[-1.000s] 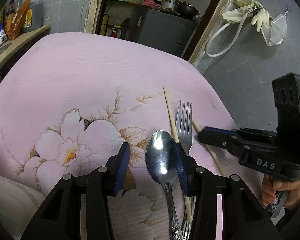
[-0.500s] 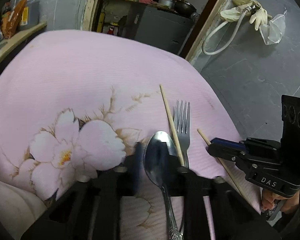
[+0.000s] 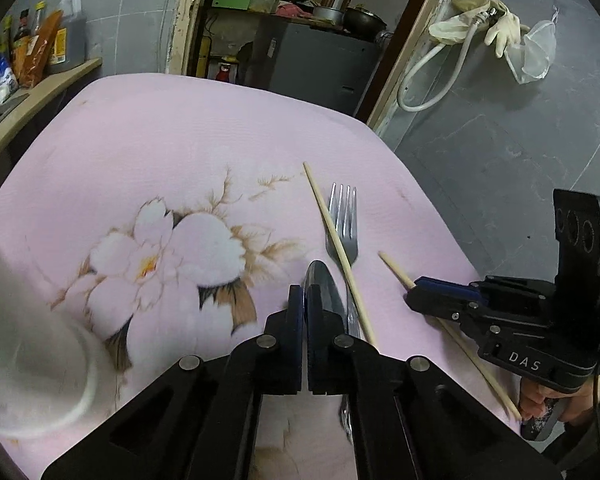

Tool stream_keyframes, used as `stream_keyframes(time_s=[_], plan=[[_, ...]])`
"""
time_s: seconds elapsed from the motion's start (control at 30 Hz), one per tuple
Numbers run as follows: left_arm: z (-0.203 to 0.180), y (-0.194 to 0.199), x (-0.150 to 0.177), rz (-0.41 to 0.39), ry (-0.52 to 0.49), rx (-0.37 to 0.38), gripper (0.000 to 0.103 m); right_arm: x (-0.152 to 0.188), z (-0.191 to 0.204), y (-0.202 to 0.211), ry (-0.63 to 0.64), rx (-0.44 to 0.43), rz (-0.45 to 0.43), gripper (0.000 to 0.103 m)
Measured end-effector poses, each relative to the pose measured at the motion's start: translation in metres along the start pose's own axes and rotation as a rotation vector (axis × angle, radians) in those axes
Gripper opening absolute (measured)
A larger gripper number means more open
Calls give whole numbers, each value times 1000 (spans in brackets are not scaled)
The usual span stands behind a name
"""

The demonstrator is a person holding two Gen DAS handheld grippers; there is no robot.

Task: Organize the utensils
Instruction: 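Grasp the silver spoon with the left tool while the right tool grasps a wooden chopstick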

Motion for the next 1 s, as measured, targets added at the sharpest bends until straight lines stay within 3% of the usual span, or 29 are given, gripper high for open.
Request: stream_keyframes(time_s=[0.43,0.8,1.0], plan=[[4,74,31,-52,36,-16,0,22,34,24,64,-4,22,7],[46,114,47,-52,118,-90,0,45,68,23,232,50,56,8],[52,119,57,-20,167,-22,0,40,75,10,185,-11,97,32]])
Point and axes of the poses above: each gripper's, at about its wrist camera, not at the fingertips, and y roughly against the way its jaws point, z to its left, x to its underside, the point moved 9 cm from there along -y, roughly the way its jaws point, and after that the axes turned 10 degrees about -z, right-handed, at the moved point
